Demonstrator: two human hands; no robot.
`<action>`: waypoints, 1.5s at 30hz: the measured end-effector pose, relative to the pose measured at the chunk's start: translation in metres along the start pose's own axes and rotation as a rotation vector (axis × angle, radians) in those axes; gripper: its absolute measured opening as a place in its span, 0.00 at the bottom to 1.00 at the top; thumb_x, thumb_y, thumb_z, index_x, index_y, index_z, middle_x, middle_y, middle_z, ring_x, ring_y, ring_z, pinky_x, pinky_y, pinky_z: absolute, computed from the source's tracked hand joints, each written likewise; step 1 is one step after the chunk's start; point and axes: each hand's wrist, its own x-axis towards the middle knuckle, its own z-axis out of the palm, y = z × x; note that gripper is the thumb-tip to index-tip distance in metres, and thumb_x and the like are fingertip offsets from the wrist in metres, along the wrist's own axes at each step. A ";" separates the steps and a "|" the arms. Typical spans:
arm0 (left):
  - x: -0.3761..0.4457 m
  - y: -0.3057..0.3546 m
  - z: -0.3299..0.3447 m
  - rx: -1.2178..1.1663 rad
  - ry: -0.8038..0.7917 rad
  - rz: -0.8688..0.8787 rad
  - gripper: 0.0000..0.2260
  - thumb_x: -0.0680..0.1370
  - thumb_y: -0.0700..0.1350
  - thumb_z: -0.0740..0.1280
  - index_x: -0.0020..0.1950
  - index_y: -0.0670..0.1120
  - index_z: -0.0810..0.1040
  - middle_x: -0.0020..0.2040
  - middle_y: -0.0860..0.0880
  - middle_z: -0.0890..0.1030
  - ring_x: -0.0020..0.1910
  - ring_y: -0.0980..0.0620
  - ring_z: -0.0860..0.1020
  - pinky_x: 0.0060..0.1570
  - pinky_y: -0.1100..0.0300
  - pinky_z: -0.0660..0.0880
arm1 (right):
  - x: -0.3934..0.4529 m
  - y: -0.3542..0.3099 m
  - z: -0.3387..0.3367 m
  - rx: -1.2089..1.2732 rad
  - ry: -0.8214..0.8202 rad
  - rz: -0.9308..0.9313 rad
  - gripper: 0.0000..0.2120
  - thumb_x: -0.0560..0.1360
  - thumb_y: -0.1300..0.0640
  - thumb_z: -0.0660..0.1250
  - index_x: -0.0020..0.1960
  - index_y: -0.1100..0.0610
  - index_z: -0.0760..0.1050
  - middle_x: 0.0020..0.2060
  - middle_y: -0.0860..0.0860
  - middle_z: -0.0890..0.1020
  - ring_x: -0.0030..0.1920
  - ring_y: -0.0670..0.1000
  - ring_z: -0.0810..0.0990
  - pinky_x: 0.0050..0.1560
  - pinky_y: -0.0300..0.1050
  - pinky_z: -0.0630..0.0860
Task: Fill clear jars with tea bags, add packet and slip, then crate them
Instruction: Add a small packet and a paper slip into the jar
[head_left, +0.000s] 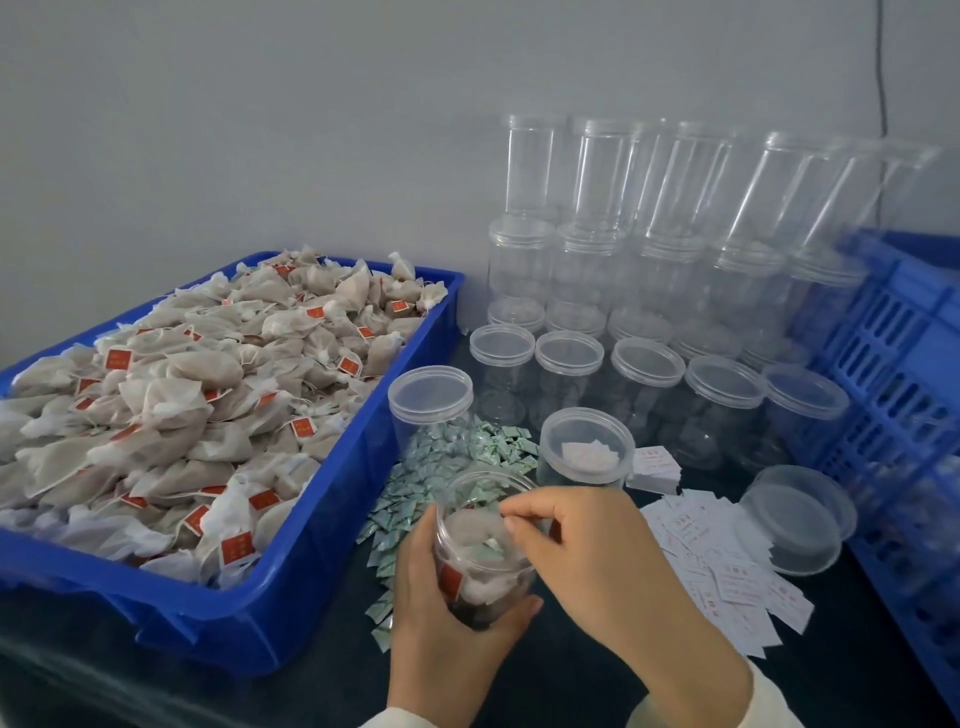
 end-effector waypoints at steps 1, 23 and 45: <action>-0.002 0.000 0.003 -0.005 -0.011 0.002 0.49 0.52 0.57 0.81 0.69 0.66 0.62 0.64 0.63 0.72 0.65 0.61 0.72 0.62 0.57 0.73 | -0.004 0.004 -0.006 0.021 0.041 0.001 0.07 0.75 0.55 0.70 0.49 0.45 0.84 0.37 0.33 0.81 0.39 0.35 0.77 0.41 0.26 0.70; -0.021 0.009 0.085 -0.118 -0.196 0.041 0.46 0.55 0.58 0.83 0.69 0.61 0.66 0.61 0.59 0.74 0.61 0.56 0.77 0.53 0.50 0.79 | -0.056 0.182 -0.028 -0.294 0.109 0.654 0.11 0.75 0.47 0.68 0.55 0.49 0.82 0.50 0.45 0.80 0.45 0.44 0.77 0.41 0.38 0.70; -0.021 0.014 0.097 -0.153 -0.257 0.036 0.45 0.56 0.53 0.83 0.68 0.63 0.66 0.63 0.63 0.72 0.63 0.60 0.74 0.56 0.62 0.77 | -0.060 0.100 -0.100 0.572 0.414 0.290 0.11 0.67 0.57 0.75 0.44 0.43 0.81 0.42 0.44 0.84 0.42 0.43 0.83 0.39 0.32 0.78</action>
